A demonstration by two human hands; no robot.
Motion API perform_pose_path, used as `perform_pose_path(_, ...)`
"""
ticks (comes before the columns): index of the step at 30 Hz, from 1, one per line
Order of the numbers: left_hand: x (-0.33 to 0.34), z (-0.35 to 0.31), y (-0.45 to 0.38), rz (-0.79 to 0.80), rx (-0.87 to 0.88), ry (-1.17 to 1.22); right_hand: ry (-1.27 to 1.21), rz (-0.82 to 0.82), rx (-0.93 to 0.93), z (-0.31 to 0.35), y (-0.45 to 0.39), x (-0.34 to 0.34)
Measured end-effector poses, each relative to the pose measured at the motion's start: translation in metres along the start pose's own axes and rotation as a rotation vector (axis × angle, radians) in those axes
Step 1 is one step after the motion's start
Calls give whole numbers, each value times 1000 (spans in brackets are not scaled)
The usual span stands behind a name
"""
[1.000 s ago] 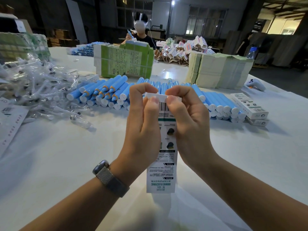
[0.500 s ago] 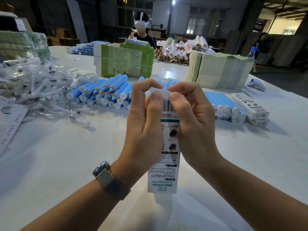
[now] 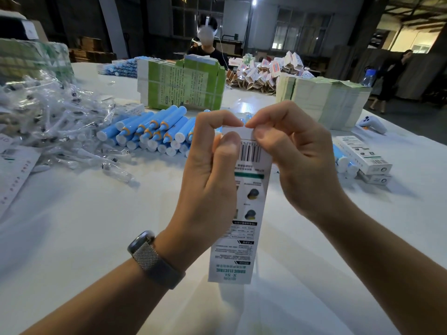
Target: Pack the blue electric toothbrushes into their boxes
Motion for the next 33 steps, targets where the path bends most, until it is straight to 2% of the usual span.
perform_pose_path(6,-2,5,3,-2,8,-56,58,18,-16,8,-1,0)
perform_pose_path(11,-2,4,2,-4,8,-62,41,35,44,8,-3,-5)
perform_pose_path(14,-2,4,3,-3,22,-70,52,79,31,11,-4,-4)
perform_pose_path(22,-1,-1,5,2,74,-143,-68,289,162,6,-2,1)
perform_pose_path(33,-11,-1,8,-75,101,-236,75,290,19,7,5,14)
Point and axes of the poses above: each hand's wrist, its own y-axis away from the middle knuckle, its own x-axis out of the palm, z = x × y, the point moved 10 cm from there along -y, towards the middle knuckle, and after that the axes turned 11 degrees about -y, right-handed, at the moved point
